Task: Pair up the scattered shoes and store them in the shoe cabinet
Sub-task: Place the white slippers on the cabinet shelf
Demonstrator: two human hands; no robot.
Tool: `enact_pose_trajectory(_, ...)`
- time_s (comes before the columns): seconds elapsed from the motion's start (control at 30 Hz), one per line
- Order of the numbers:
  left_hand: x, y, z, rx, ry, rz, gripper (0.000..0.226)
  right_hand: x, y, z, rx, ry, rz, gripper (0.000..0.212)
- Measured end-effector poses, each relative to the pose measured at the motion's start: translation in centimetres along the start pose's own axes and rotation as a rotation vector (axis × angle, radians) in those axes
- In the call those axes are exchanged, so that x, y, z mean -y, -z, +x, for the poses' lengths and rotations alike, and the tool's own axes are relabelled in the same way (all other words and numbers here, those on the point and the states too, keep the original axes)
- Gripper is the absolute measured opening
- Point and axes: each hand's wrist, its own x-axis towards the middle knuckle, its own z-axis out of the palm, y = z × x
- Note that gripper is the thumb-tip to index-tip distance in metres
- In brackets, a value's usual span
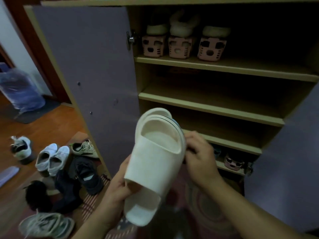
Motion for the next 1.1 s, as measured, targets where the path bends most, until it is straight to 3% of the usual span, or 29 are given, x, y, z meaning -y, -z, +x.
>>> enact_pose_trajectory(0.07,-1.3,-1.7,0.0,0.060,-0.056,0.145,0.070,0.5,1.0,1.6,-0.106,-0.236,0.163,0.023)
enact_pose_trajectory(0.1,-1.9,-2.6,0.4,0.043,-0.062,0.180,0.064,0.7,1.6,2.3,-0.078,-0.322,0.218,0.024)
enact_pose_trajectory(0.17,-2.8,-3.7,0.3,0.088,-0.067,0.213,0.036,0.7,2.7,3.4,0.115,-0.387,0.184,0.025)
enact_pose_trajectory(0.2,-3.0,-3.9,-0.3,0.140,-0.076,0.239,0.041,0.7,3.3,3.7,0.227,-0.388,0.136,0.027)
enact_pose_trajectory(0.27,-3.6,-4.4,0.2,0.042,0.015,0.089,0.049,0.7,4.0,4.1,0.402,-0.384,0.057,0.027)
enact_pose_trajectory(0.33,-4.1,-4.9,-0.1,0.010,-0.007,0.165,0.051,0.6,4.5,4.0,0.468,-0.372,-0.035,0.026)
enact_pose_trajectory(0.43,-3.2,-3.3,-0.9,0.040,-0.116,0.390,0.047,0.9,4.9,3.6,0.440,-0.389,-0.104,0.015)
enact_pose_trajectory(0.53,-2.0,-2.4,-0.9,0.076,-0.332,0.562,0.037,1.3,5.2,3.2,0.444,-0.405,-0.072,0.016)
enact_pose_trajectory(0.6,-0.4,-1.1,-0.9,0.079,-0.433,0.685,0.042,1.8,5.3,3.1,0.498,-0.397,-0.092,0.019)
enact_pose_trajectory(0.77,1.0,-0.5,-0.2,0.002,-0.522,0.688,0.036,1.8,5.2,3.0,0.498,-0.372,-0.036,0.022)
enact_pose_trajectory(0.83,1.0,-0.4,-0.1,-0.047,-0.502,0.622,0.035,1.0,4.7,2.8,0.413,-0.432,0.186,0.023)
enact_pose_trajectory(0.9,0.5,-0.6,0.4,-0.112,-0.409,0.482,0.039,0.3,3.8,2.6,0.326,-0.566,0.449,0.028)
enact_pose_trajectory(0.97,-0.2,-1.1,1.0,-0.137,-0.325,0.292,0.054,-0.2,2.9,2.3,0.314,-0.589,0.530,0.045)
enact_pose_trajectory(1.1,-1.4,-2.6,2.5,-0.178,-0.273,0.104,0.104,-0.7,2.2,0.4,0.562,-0.520,0.473,0.083)
